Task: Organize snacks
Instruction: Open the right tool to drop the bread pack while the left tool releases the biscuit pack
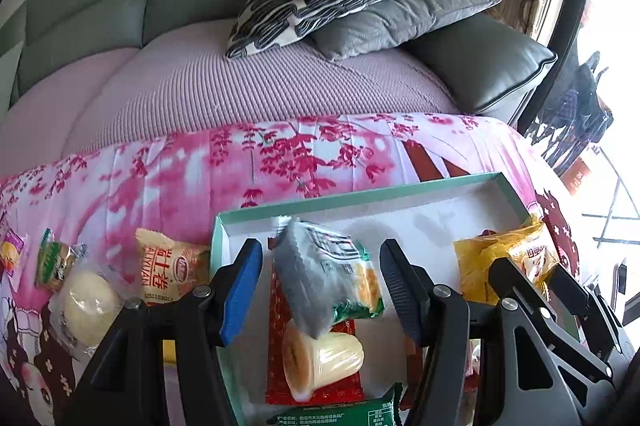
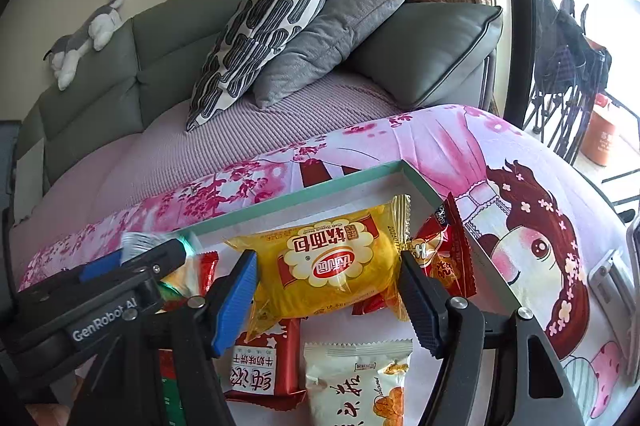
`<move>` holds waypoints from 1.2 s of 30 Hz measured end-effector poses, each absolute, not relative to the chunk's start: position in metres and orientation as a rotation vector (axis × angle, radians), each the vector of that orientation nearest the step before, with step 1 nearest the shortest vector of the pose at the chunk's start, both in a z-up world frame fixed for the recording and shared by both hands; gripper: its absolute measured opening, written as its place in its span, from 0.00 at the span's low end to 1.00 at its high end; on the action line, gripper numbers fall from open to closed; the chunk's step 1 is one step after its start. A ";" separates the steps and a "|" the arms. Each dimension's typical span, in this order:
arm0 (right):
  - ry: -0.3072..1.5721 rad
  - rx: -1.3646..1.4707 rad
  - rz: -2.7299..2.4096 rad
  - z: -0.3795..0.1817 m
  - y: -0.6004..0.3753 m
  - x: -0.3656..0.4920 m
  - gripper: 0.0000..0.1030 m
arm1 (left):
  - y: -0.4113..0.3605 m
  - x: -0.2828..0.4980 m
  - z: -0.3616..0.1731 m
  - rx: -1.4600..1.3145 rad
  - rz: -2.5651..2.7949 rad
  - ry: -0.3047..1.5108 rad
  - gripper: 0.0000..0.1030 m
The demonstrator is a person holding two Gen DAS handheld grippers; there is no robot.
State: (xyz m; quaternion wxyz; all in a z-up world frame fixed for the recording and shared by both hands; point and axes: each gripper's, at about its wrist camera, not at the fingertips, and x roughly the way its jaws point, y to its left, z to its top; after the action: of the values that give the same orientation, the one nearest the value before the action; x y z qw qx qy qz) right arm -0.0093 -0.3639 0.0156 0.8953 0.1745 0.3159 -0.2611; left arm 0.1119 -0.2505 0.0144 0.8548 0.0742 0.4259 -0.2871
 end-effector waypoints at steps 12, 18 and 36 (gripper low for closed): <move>0.700 0.306 -0.551 0.014 -0.359 -0.003 0.73 | -0.238 0.113 0.016 0.142 -0.563 0.917 0.67; 0.707 0.279 -0.533 0.018 -0.352 0.000 0.79 | -0.226 0.112 0.024 0.137 -0.533 0.903 0.68; 0.759 0.297 -0.539 0.036 -0.347 -0.012 0.83 | -0.178 0.095 0.031 0.115 -0.441 0.900 0.72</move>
State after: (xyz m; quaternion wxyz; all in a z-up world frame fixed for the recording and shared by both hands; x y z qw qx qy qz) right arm -0.0118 -0.3473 0.0359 0.8830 0.1429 0.3645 -0.2589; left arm 0.0952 -0.1777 0.0309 0.8754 0.0550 0.4314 -0.2112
